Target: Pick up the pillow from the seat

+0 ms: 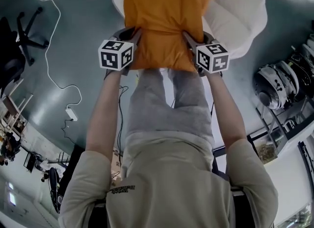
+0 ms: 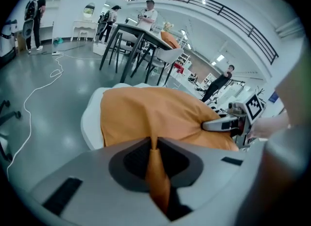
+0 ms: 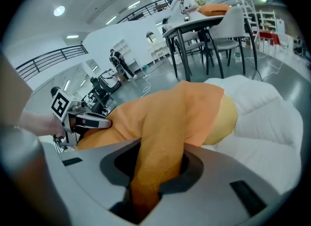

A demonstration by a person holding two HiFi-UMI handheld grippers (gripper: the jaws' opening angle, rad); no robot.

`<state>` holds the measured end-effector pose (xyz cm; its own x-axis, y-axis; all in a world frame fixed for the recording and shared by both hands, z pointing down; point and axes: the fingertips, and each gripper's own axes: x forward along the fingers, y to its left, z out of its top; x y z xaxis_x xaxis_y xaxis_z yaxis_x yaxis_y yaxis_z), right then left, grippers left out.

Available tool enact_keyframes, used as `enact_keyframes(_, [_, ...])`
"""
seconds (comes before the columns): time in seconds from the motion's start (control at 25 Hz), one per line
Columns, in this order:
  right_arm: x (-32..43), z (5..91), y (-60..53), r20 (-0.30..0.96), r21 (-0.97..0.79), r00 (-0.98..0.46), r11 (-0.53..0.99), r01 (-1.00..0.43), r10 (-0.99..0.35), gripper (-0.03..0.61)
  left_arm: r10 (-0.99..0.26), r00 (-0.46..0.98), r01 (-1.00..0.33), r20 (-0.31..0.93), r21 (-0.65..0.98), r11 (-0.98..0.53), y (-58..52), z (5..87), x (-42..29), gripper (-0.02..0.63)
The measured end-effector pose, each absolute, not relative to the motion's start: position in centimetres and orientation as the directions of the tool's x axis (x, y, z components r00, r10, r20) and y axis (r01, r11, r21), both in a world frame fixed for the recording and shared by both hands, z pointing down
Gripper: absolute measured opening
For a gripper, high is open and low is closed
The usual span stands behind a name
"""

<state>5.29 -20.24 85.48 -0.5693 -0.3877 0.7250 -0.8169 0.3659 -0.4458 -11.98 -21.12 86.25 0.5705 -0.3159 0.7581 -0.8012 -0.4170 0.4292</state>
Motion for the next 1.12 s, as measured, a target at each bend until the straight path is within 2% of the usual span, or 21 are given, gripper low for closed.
enact_keyframes(0.24, [6.6, 77.0, -20.8, 0.678, -0.373, -0.552, 0.420, -0.827, -0.486, 0.112, -0.364, 0.602, -0.778, 0.711, 0.420, -0.467, -22.1, 77.8, -10.5, 0.043])
enact_keyframes(0.52, [7.5, 61.8, -23.0, 0.568, -0.251, -0.530, 0.480, -0.840, -0.630, 0.112, -0.494, 0.619, -0.766, 0.610, 0.331, -0.551, -24.8, 63.0, -9.7, 0.043])
enact_keyframes(0.84, [9.3, 41.9, -25.0, 0.348, -0.105, -0.492, 0.488, -0.866, -0.798, 0.112, -0.638, 0.643, -0.744, 0.423, 0.145, -0.653, -28.1, 42.5, -7.7, 0.044])
enact_keyframes(1.12, [11.0, 26.0, -24.2, 0.128, 0.053, -0.473, 0.483, -0.874, -0.871, 0.114, -0.713, 0.667, -0.731, 0.217, 0.010, -0.682, -27.9, 26.7, -6.0, 0.044])
